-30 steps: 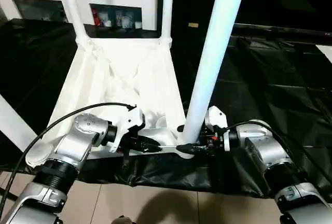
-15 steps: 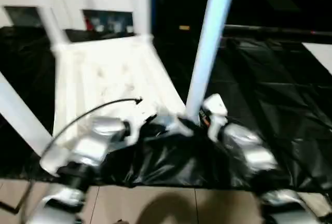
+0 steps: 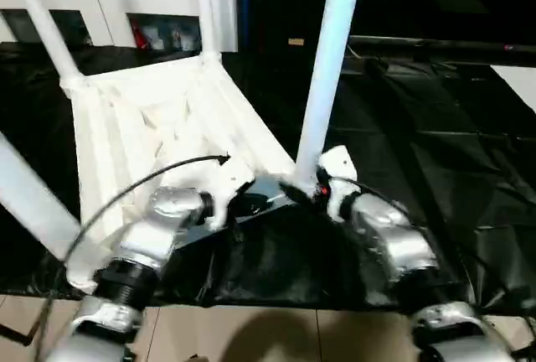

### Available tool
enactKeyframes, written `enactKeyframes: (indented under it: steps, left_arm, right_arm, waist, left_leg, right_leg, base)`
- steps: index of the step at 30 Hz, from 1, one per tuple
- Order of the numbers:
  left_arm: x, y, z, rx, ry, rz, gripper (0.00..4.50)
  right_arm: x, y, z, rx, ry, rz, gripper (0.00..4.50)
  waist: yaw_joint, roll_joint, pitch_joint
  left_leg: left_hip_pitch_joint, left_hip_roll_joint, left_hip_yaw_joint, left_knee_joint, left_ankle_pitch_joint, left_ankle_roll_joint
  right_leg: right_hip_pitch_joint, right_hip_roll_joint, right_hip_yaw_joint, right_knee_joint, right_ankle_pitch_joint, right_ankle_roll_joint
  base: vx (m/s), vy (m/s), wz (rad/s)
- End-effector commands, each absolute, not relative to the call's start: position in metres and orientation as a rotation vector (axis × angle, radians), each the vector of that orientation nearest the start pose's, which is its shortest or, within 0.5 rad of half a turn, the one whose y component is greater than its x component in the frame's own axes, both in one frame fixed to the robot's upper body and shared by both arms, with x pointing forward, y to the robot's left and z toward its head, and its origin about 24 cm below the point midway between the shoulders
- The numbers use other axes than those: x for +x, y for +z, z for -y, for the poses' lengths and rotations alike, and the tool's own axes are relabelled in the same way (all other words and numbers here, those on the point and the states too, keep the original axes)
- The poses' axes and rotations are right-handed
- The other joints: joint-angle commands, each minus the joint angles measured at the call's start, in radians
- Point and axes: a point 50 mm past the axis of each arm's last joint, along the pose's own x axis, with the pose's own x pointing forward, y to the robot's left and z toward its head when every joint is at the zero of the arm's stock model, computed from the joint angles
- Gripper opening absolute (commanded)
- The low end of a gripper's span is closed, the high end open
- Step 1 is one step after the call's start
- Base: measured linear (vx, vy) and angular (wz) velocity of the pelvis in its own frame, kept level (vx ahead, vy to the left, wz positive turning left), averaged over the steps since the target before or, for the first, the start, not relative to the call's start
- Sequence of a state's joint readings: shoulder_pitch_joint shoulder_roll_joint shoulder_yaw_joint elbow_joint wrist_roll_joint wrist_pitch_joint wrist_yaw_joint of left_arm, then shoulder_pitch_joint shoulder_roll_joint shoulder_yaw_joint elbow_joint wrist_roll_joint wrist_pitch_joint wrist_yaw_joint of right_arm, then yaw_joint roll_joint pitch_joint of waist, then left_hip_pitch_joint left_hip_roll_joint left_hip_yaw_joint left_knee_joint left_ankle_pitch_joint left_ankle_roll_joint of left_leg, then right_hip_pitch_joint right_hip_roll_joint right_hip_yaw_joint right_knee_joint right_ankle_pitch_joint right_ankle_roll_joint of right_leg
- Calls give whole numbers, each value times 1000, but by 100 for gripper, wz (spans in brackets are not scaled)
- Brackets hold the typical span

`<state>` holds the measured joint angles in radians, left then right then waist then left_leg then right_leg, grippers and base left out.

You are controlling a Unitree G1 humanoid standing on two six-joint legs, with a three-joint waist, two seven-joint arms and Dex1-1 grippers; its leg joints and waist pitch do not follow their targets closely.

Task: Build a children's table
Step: Rotate leg to tighten

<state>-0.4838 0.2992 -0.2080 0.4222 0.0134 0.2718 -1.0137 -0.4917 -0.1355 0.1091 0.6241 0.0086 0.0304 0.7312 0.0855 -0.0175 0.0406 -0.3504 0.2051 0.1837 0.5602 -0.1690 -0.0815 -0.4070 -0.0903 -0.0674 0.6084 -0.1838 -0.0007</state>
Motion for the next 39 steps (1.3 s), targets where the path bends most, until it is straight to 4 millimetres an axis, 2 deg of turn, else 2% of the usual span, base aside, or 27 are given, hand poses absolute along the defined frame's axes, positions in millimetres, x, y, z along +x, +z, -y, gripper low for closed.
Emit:
enactKeyframes:
  steps: [1, 4, 8, 10, 12, 13, 14, 15, 16, 18, 20, 22, 23, 25, 29, 32, 33, 35, 36, 38, 39]
  left_arm:
    - [299, 57, -107, 259, -1330, -367, 0]
    - [294, 57, -113, 279, -1399, -396, 0]
    - [296, 56, -126, 293, -1420, -426, 0]
    - [295, 57, -128, 290, -1438, -431, 0]
    - [293, 58, -132, 280, -1469, -448, 0]
    - [293, 58, -132, 280, -1469, -448, 0]
    - [293, 58, -134, 269, -1477, -456, 0]
    - [293, 59, -136, 260, -1485, -466, 0]
    - [292, 59, -137, 258, -1492, -471, 0]
    - [291, 59, -139, 257, -1503, -481, 0]
    - [291, 59, -141, 255, -1510, -489, 0]
    - [290, 59, -141, 254, -1511, -492, 0]
    - [290, 60, -144, 248, -1512, -498, 0]
    - [290, 60, -145, 248, -1512, -499, 0]
    - [292, 59, -146, 250, -1480, -496, 0]
    - [295, 60, -143, 239, -1433, -480, 0]
    - [299, 61, -139, 214, -1377, -450, 0]
    - [302, 61, -138, 208, -1340, -436, 0]
    - [305, 61, -135, 205, -1301, -424, 0]
    - [309, 59, -128, 201, -1220, -413, 0]
    - [310, 58, -124, 199, -1179, -412, 0]
  right_arm:
    - [307, 28, 92, -151, 1089, -247, 381]
    - [303, 32, 103, -168, 1178, -241, 381]
    - [295, 34, 122, -195, 1349, -272, 381]
    - [293, 34, 126, -200, 1381, -280, 381]
    - [291, 36, 127, -187, 1438, -294, 381]
    - [291, 36, 127, -187, 1438, -294, 366]
    - [290, 38, 128, -180, 1469, -302, 356]
    - [290, 39, 128, -173, 1495, -310, 349]
    - [290, 39, 127, -170, 1507, -314, 346]
    - [289, 40, 127, -164, 1533, -318, 333]
    - [289, 40, 127, -154, 1559, -321, 308]
    - [289, 40, 126, -150, 1571, -321, 308]
    - [289, 40, 125, -135, 1596, -326, 284]
    - [289, 40, 124, -131, 1600, -328, 269]
    - [289, 38, 120, -114, 1586, -318, 245]
    - [290, 36, 119, -96, 1539, -297, 244]
    - [291, 33, 116, -75, 1470, -279, 244]
    - [292, 31, 114, -69, 1425, -270, 243]
    - [293, 28, 111, -63, 1380, -261, 243]
    - [294, 20, 101, -58, 1254, -268, 243]
    - [295, 17, 96, -48, 1192, -279, 243]
  waist:
    - [2, 3, -52]
    - [7, 4, -55]
    - [18, 1, -54]
    - [23, 0, -52]
    - [25, -5, -51]
    - [25, -5, -52]
    - [25, -12, -50]
    - [27, -14, -50]
    - [28, -11, -51]
    - [30, -21, -50]
    - [30, -25, -50]
    - [31, -23, -50]
    - [31, -27, -50]
    - [31, -24, -49]
    - [31, -26, -49]
    - [31, -28, -47]
    - [31, -24, -46]
    - [28, -24, -44]
    - [24, -25, -44]
    - [21, -18, -42]
    - [18, -23, -40]
  left_leg:
    - [0, 20, -6, -62, -292, 23]
    - [1, 24, -3, -58, -261, 41]
    - [1, 25, 0, -54, -254, 55]
    - [0, 26, 0, -56, -267, 50]
    - [0, 26, -2, -57, -276, 42]
    - [1, 27, -2, -57, -277, 43]
    - [-1, 27, -1, -57, -276, 43]
    - [-1, 28, -2, -58, -273, 44]
    - [-1, 28, -3, -58, -268, 43]
    - [-2, 30, -3, -58, -255, 44]
    - [-2, 29, -3, -58, -252, 43]
    - [-2, 30, -2, -58, -247, 41]
    - [-1, 30, -3, -57, -246, 41]
    - [-1, 30, -2, -57, -240, 39]
    - [-1, 29, -2, -57, -240, 36]
    - [-2, 29, -3, -58, -251, 30]
    - [0, 29, -4, -59, -261, 25]
    - [2, 28, -5, -61, -283, 16]
    - [4, 26, -8, -63, -301, 6]
    - [3, 27, -9, -65, -307, 0]
    - [5, 26, -10, -67, -325, -9]
  right_leg:
    - [46, -47, 44, -85, -279, -170]
    - [47, -44, 43, -73, -174, -212]
    - [49, -42, 41, -69, -155, -237]
    - [49, -45, 41, -72, -194, -229]
    - [49, -47, 41, -74, -239, -215]
    - [49, -47, 41, -76, -246, -213]
    - [48, -46, 41, -76, -254, -210]
    - [48, -48, 41, -75, -266, -207]
    - [48, -49, 41, -74, -265, -208]
    - [47, -50, 41, -71, -260, -209]
    - [47, -50, 41, -72, -257, -209]
    - [46, -51, 41, -71, -250, -212]
    - [47, -51, 41, -69, -248, -215]
    - [46, -50, 41, -68, -234, -222]
    - [47, -52, 42, -68, -235, -222]
    - [48, -53, 42, -71, -260, -215]
    - [45, -54, 43, -73, -283, -208]
    - [43, -55, 44, -78, -316, -200]
    - [44, -55, 43, -84, -366, -179]
    - [41, -54, 44, -85, -370, -174]
    - [40, -53, 42, -89, -396, -163]
  base:
    - [0, 0, 0]
    - [0, 0, 0]
    - [0, 0, 0]
    - [0, 0, 0]
    - [0, 0, 0]
    - [0, 0, 0]
    - [0, 0, 0]
    - [0, 0, 0]
    - [0, 0, 0]
    - [0, 0, 0]
    - [0, 0, 0]
    - [0, 0, 0]
    - [0, 0, 0]
    - [0, 0, 0]
    - [0, 0, 0]
    - [0, 0, 0]
    - [0, 0, 0]
    - [0, 0, 0]
    - [0, 0, 0]
    - [0, 0, 0]
    - [0, 0, 0]
